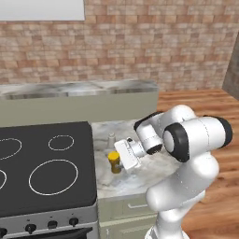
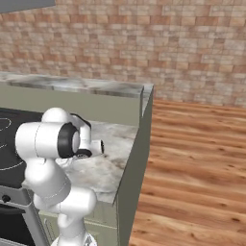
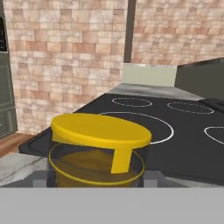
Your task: Collect the turmeric, ketchup, and shaker from the cabinet and place them next to the stove.
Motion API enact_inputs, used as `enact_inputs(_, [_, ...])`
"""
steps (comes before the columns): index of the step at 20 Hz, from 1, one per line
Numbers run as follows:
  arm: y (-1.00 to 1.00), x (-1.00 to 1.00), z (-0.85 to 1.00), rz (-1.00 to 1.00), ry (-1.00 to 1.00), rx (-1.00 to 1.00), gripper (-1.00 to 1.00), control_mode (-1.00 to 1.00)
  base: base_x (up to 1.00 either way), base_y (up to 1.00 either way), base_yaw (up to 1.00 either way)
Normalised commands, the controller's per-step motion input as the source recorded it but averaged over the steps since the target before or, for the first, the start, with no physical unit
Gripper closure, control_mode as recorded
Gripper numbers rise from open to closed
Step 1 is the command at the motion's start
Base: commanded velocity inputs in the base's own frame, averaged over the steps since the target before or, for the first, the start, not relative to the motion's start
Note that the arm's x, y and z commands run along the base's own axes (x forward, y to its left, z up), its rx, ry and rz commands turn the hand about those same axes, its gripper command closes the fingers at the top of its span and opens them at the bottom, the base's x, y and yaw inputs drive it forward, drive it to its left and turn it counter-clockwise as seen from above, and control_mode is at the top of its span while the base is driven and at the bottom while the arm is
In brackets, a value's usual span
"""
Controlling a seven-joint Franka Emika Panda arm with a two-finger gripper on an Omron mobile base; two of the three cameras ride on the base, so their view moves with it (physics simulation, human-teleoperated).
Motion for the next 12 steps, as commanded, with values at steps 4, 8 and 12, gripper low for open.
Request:
enact_inputs(4, [-0.19,0.05,-0.27,0.09,-0.01,0.09,-1.0,-1.0,0.0,0.0,0.0])
enact_inputs(8, [-0.25,0.0,-0.18,0.07,-0.01,0.06,-1.0,-1.0,0.0,0.0,0.0])
enact_inputs(12, [-0.11,0.0,0.0,0.03,0.0,0.01,-1.0,-1.0,0.0,0.0,0.0])
